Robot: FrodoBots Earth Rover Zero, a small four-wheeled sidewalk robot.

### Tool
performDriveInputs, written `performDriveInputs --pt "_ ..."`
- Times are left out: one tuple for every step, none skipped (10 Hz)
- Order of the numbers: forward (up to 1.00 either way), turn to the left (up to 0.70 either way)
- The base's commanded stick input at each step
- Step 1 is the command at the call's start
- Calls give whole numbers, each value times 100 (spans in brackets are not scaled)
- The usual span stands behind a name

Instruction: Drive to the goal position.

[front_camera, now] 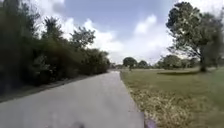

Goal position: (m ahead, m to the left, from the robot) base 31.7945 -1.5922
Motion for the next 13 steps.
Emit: performDriveInputs --pt "85 0" --pt "85 0" --pt "85 0" --pt "85 0" --pt "85 0" --pt "85 0" --pt "85 0" --pt "85 0" --pt "85 0" --pt "85 0" --pt "85 0" --pt "85 0" --pt "85 0"
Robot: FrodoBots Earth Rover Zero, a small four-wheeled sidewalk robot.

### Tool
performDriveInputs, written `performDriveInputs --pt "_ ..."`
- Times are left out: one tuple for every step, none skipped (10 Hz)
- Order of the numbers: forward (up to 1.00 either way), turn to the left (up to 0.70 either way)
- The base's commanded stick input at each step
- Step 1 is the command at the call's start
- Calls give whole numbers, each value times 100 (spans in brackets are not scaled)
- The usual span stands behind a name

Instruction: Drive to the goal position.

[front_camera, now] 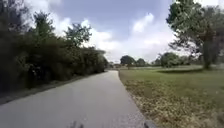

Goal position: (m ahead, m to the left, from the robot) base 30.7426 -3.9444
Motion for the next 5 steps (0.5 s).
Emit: performDriveInputs --pt "85 0" --pt "85 0" --pt "85 0" --pt "85 0" --pt "85 0"
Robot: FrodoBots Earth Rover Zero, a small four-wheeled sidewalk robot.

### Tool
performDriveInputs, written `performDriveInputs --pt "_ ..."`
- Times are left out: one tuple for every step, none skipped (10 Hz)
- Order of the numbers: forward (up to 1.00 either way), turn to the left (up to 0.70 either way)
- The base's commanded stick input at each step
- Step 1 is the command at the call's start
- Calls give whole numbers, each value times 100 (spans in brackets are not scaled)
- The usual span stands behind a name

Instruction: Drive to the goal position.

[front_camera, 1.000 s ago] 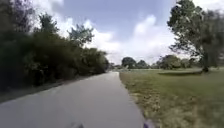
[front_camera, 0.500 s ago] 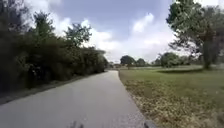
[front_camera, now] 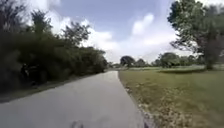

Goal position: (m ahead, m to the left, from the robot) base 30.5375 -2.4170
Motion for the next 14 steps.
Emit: performDriveInputs --pt "85 0" --pt "85 0" --pt "85 0" --pt "85 0" --pt "85 0" --pt "85 0" --pt "85 0" --pt "85 0" --pt "85 0" --pt "85 0" --pt "85 0" --pt "85 0" --pt "85 34" --pt "85 14"
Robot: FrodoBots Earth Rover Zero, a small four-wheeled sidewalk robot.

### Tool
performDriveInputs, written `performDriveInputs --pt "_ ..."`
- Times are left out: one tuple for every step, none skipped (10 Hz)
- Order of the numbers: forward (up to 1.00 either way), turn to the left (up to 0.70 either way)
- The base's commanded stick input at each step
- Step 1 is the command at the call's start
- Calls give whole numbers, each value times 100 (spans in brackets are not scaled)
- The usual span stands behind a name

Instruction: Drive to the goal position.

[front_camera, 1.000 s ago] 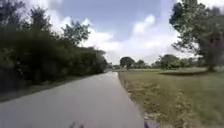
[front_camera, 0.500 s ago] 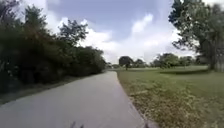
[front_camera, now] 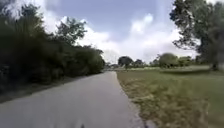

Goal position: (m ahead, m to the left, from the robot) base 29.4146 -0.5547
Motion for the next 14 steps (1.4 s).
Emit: performDriveInputs --pt "85 0" --pt "85 0" --pt "85 0" --pt "85 0" --pt "85 0" --pt "85 0" --pt "85 0" --pt "85 0" --pt "85 0" --pt "85 0" --pt "85 0" --pt "85 0" --pt "85 0" --pt "85 34"
